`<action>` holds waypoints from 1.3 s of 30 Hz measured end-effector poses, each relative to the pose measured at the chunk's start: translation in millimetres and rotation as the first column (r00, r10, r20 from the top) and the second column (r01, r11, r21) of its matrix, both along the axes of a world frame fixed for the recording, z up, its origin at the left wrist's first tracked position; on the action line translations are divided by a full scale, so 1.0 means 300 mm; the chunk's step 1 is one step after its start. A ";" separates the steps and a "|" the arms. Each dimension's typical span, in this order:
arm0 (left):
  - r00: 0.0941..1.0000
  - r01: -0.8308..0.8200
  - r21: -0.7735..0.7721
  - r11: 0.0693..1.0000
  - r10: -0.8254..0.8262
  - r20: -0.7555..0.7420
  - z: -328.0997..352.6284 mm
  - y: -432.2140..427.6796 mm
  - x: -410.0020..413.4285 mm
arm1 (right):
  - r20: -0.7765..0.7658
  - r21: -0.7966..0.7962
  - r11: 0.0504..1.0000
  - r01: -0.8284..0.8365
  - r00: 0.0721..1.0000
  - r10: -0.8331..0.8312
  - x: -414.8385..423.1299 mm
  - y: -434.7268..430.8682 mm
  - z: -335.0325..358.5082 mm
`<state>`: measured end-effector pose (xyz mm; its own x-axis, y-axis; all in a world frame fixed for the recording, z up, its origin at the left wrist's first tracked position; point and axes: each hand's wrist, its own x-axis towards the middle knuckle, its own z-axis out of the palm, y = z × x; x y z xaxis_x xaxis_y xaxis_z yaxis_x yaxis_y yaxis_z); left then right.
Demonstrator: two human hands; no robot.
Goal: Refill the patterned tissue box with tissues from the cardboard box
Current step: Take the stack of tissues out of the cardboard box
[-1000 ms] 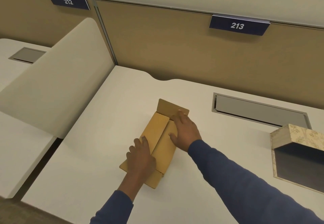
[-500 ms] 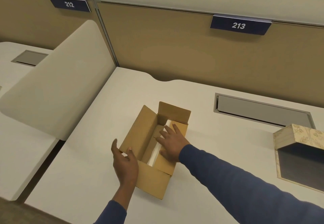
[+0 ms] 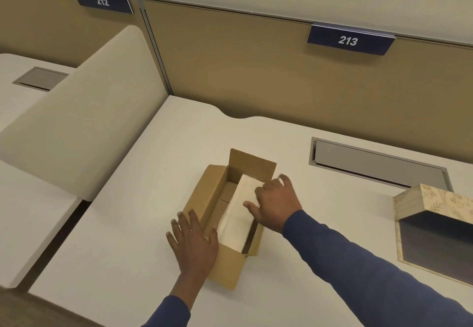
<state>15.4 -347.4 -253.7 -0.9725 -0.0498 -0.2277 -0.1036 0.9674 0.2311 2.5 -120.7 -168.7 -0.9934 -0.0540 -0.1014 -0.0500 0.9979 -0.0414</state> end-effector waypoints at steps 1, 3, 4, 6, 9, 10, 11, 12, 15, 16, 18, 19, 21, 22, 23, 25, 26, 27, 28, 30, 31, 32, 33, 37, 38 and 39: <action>1.000 -0.001 0.018 1.000 0.000 0.013 -0.006 0.000 0.004 | 0.065 0.025 0.999 0.044 0.997 -0.045 0.019 0.022 -0.005; 1.000 0.004 0.056 0.998 -0.005 0.016 -0.005 0.003 0.012 | 0.187 0.006 0.996 0.089 0.978 -0.088 0.065 0.058 -0.030; 1.000 0.014 0.051 0.999 -0.015 0.013 -0.001 0.005 0.014 | 0.240 -0.029 0.995 0.097 0.967 -0.087 0.088 0.067 -0.044; 0.999 0.045 -0.004 0.999 -0.044 0.015 0.012 0.006 0.011 | 0.310 -0.090 0.990 0.107 0.948 -0.074 0.125 0.069 -0.071; 0.980 0.174 -0.127 0.977 -0.185 -0.074 0.044 0.026 -0.005 | 0.313 -0.114 0.984 0.140 0.945 -0.098 0.153 0.043 -0.094; 0.952 0.253 -0.151 0.956 -0.273 -0.135 0.054 0.042 -0.010 | 0.312 -0.115 0.982 0.147 0.944 -0.105 0.157 0.031 -0.096; 0.911 0.340 -0.155 0.928 -0.365 -0.189 0.060 0.063 -0.014 | 0.314 -0.111 0.983 0.148 0.944 -0.107 0.160 0.018 -0.097; 0.867 0.422 -0.141 0.895 -0.444 -0.224 0.062 0.085 -0.016 | 0.320 -0.108 0.983 0.149 0.941 -0.107 0.163 0.004 -0.099; 0.873 0.478 0.003 0.878 -0.475 -0.109 0.057 0.154 -0.029 | 0.359 -0.112 0.980 0.163 0.927 -0.112 0.170 -0.035 -0.100; 0.917 0.399 0.072 0.914 -0.399 -0.004 0.048 0.172 -0.046 | 0.372 -0.114 0.980 0.165 0.921 -0.112 0.172 -0.045 -0.100; 0.946 0.179 0.156 0.971 -0.213 0.243 0.031 0.197 -0.101 | 0.395 -0.107 0.981 0.163 0.912 -0.109 0.175 -0.056 -0.101; 0.922 0.083 0.196 0.977 -0.150 0.358 0.025 0.205 -0.132 | 0.404 -0.102 0.982 0.162 0.908 -0.107 0.174 -0.057 -0.102; 0.857 -0.017 0.247 0.969 -0.113 0.502 0.012 0.214 -0.182 | 0.426 -0.092 0.984 0.151 0.899 -0.098 0.170 -0.055 -0.105; 0.835 -0.030 0.254 0.967 -0.115 0.538 0.002 0.217 -0.199 | 0.435 -0.087 0.986 0.144 0.896 -0.092 0.167 -0.055 -0.109; 0.820 -0.040 0.256 0.966 -0.115 0.561 -0.005 0.220 -0.209 | 0.441 -0.084 0.987 0.139 0.893 -0.088 0.164 -0.055 -0.113; 0.810 -0.052 0.256 0.965 -0.110 0.577 -0.016 0.227 -0.220 | 0.440 -0.090 0.985 0.144 0.893 -0.091 0.163 -0.058 -0.124; 0.808 -0.056 0.254 0.966 -0.106 0.579 -0.022 0.229 -0.222 | 0.436 -0.097 0.984 0.151 0.895 -0.094 0.163 -0.059 -0.130; 0.805 -0.065 0.253 0.965 -0.099 0.585 -0.026 0.230 -0.223 | 0.432 -0.105 0.982 0.156 0.897 -0.096 0.164 -0.059 -0.136; 0.802 -0.081 0.256 0.963 -0.090 0.590 -0.029 0.231 -0.223 | 0.428 -0.113 0.981 0.159 0.898 -0.096 0.166 -0.057 -0.142; 0.798 -0.106 0.263 0.959 -0.076 0.598 -0.038 0.229 -0.223 | 0.423 -0.135 0.976 0.171 0.901 -0.099 0.169 -0.053 -0.152; 0.794 -0.110 0.263 0.959 -0.074 0.603 -0.042 0.228 -0.223 | 0.419 -0.148 0.972 0.180 0.902 -0.103 0.171 -0.052 -0.155; 0.790 -0.108 0.261 0.959 -0.076 0.608 -0.045 0.228 -0.224 | 0.414 -0.161 0.969 0.189 0.904 -0.108 0.172 -0.050 -0.158; 0.788 -0.103 0.257 0.961 -0.079 0.610 -0.049 0.228 -0.225 | 0.409 -0.174 0.964 0.199 0.906 -0.113 0.172 -0.049 -0.160; 0.806 -0.094 0.271 0.958 -0.086 0.586 -0.059 0.229 -0.216 | 0.393 -0.212 0.951 0.226 0.910 -0.129 0.174 -0.045 -0.168; 0.814 -0.086 0.276 0.957 -0.092 0.573 -0.061 0.229 -0.211 | 0.388 -0.217 0.949 0.229 0.912 -0.131 0.175 -0.044 -0.170; 0.821 -0.079 0.284 0.955 -0.099 0.562 -0.063 0.229 -0.209 | 0.383 -0.221 0.947 0.232 0.914 -0.134 0.176 -0.042 -0.172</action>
